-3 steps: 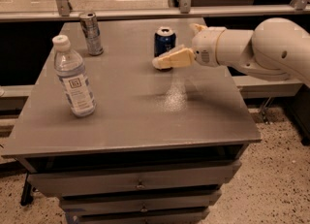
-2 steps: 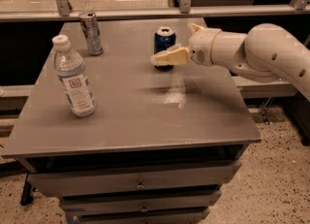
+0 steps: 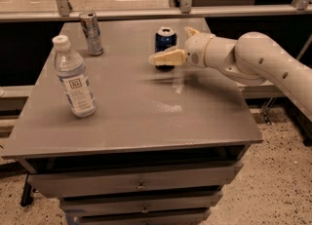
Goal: Move pepsi can near blue plastic bottle
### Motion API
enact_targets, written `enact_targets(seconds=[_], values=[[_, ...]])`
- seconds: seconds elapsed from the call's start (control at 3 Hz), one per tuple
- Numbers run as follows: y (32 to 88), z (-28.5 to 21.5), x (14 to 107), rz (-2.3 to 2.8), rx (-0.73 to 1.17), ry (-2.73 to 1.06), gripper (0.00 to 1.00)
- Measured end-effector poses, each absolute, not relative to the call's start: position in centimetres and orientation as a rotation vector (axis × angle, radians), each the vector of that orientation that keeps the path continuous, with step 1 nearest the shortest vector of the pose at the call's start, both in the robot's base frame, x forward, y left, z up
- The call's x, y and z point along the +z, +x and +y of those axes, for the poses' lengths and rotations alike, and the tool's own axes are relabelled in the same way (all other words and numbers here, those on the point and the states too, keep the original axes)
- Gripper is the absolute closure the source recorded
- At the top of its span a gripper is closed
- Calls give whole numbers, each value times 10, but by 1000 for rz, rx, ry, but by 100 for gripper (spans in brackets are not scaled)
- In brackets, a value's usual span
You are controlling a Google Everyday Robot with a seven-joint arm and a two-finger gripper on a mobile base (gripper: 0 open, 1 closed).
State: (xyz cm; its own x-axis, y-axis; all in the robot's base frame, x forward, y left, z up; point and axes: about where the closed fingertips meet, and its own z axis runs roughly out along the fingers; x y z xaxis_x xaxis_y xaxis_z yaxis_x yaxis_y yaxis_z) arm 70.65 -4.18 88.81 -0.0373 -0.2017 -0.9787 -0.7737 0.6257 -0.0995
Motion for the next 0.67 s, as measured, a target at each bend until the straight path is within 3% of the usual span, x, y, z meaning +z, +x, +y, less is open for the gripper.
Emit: enact_targets(seconds=[0.33, 0.67], values=[[706, -41, 883, 1578, 577, -816, 16], [702, -35, 889, 1553, 598, -815, 40]])
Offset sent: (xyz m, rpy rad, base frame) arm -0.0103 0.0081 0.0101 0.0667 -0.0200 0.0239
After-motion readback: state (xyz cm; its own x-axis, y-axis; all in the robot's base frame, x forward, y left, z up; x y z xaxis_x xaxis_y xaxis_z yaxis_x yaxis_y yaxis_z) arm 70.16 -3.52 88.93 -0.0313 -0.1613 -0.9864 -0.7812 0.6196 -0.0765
